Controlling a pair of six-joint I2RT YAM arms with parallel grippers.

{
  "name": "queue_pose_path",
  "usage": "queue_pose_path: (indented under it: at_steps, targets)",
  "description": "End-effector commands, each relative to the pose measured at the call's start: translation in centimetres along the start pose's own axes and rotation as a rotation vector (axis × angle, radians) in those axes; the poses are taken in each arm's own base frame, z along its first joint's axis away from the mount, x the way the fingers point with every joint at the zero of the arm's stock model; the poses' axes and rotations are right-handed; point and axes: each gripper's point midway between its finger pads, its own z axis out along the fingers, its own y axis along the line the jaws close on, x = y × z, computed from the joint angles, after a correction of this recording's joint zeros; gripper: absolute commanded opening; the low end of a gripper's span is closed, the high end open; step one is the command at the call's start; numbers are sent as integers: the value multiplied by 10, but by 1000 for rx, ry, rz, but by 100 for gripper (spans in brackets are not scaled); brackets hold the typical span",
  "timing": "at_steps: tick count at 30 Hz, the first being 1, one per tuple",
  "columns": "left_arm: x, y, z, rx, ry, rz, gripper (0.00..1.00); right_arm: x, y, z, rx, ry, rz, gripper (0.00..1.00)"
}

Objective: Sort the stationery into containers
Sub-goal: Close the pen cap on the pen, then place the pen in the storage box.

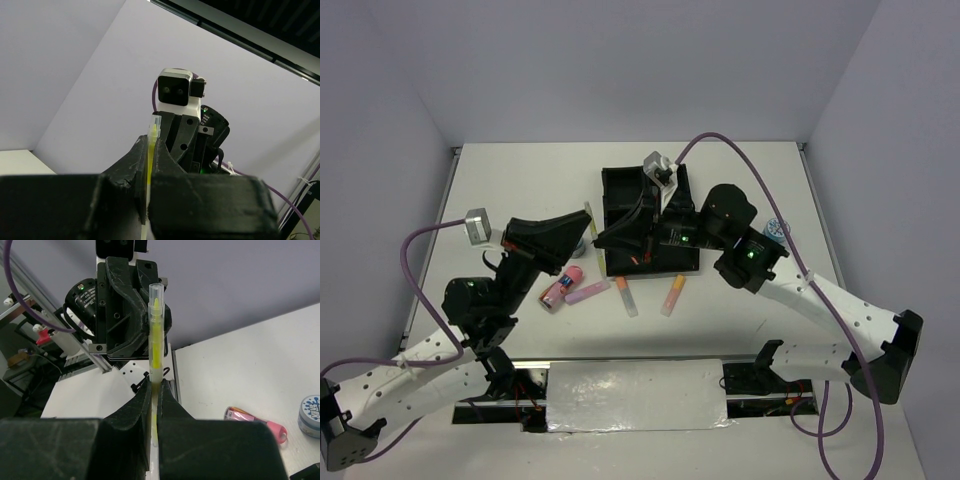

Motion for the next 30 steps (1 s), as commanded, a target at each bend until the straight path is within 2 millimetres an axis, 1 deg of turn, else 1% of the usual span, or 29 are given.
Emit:
queue_pose_path:
  at_steps: [1,4,5,6,8,9,10,11,12,13,14,15,16,17,18,19,20,21,22,23,24,25,26,27,28,30]
  targets:
    - [128,51,-56,-128,496,-25,0,-152,58,-25,-86,-487,-292,0]
    - [122,55,-56,-168,494,0,0,-138,55,-21,-103,-441,-309,0]
    - [114,53,-50,-177,483,19,0,-125,46,-18,-88,-411,-297,0]
    - [110,54,-48,-197,481,35,0,-118,44,-17,-86,-397,-294,0]
    - [97,58,-45,-256,474,76,1,-93,24,-13,-39,-340,-277,0]
    - [89,63,-45,-299,458,99,13,-85,18,-13,-22,-325,-282,0]
    - [76,58,-40,-302,429,125,19,-68,5,-12,9,-292,-261,0]
    - [70,58,-38,-313,412,138,38,-62,-2,-12,35,-283,-249,0]
    - [62,57,-36,-322,391,154,55,-53,-8,-11,45,-268,-239,0]
    - [47,57,-33,-351,354,175,68,-41,-19,-11,76,-249,-218,0]
    - [40,55,-31,-360,334,184,80,-34,-26,-10,93,-235,-203,0]
    - [32,53,-29,-363,314,195,99,-28,-32,-9,107,-224,-194,0]
    - [17,45,-23,-355,279,207,99,-19,-41,-9,132,-208,-178,0]
    - [9,43,-22,-366,260,220,99,-11,-52,-7,160,-194,-163,0]
    - [-1,38,-20,-361,238,229,99,-7,-60,-7,176,-187,-157,0]
    - [-8,35,-18,-362,226,243,99,-1,-73,-9,210,-178,-146,0]
    - [-21,33,-17,-388,202,257,99,8,-87,-8,242,-152,-134,0]
    - [-29,31,-17,-400,192,268,99,11,-101,-10,279,-139,-131,0]
    - [-43,25,-16,-412,166,278,99,7,-116,-15,320,-132,-163,0]
    - [-49,29,-19,-450,163,293,99,28,-138,-16,380,-41,-137,0]
    - [-49,47,-32,-555,200,336,99,34,-150,-17,423,3,-148,0]
    - [-62,46,-34,-600,194,357,99,24,-169,-22,517,26,-225,0]
    - [-65,53,-42,-662,212,382,99,53,-193,-28,589,152,-203,0]
    - [-63,78,-65,-809,279,458,99,62,-205,-31,629,209,-209,0]
    - [-71,79,-70,-859,283,483,99,79,-224,-36,680,317,-228,0]
    - [-78,96,-91,-986,311,561,99,92,-242,-42,740,389,-244,0]
